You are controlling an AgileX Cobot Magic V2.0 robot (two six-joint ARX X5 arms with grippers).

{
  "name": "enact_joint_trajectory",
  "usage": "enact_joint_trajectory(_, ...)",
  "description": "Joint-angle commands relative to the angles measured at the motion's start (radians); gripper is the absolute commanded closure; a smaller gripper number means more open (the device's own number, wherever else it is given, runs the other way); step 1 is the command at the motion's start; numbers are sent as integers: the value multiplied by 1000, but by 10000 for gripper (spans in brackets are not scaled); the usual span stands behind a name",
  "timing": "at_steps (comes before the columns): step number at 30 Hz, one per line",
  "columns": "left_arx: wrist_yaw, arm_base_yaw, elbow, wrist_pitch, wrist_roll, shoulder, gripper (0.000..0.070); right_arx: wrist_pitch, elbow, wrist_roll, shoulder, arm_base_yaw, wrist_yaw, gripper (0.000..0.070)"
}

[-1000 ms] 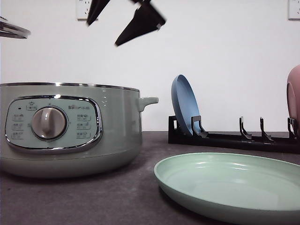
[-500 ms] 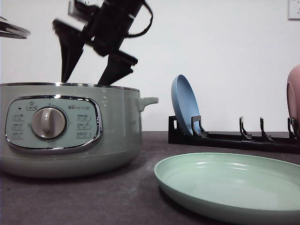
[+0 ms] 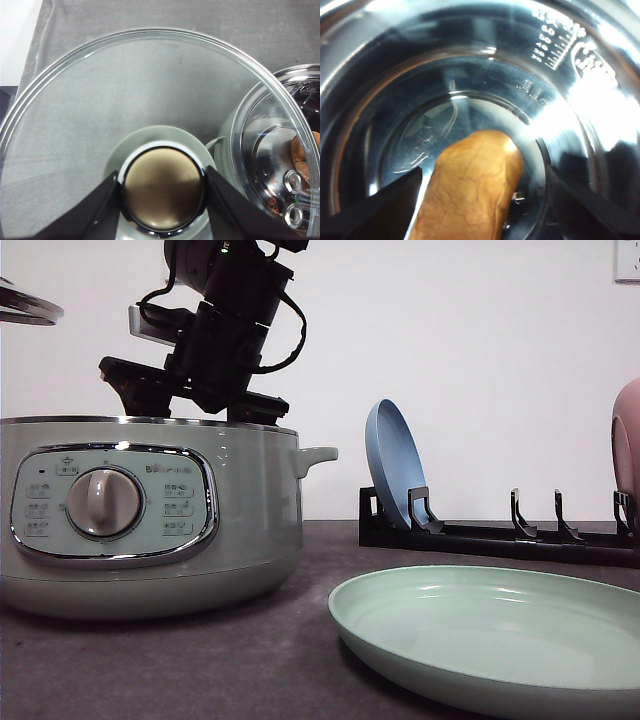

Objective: Transfer potato from steamer to green plate

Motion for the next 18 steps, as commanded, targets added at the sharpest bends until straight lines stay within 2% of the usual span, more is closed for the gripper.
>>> enact_joint_trajectory(1,-3,1,26,35,-2,-11,698,7,30,8,32,13,1,203)
enact_joint_trajectory(15,-3,0,26,36,-1,-11,698,-12,30,11,60,28,-4,204)
enact_joint_trajectory(18,-3,0,26,37,-1,-11,698,-14,30,11,60,29,-3,246)
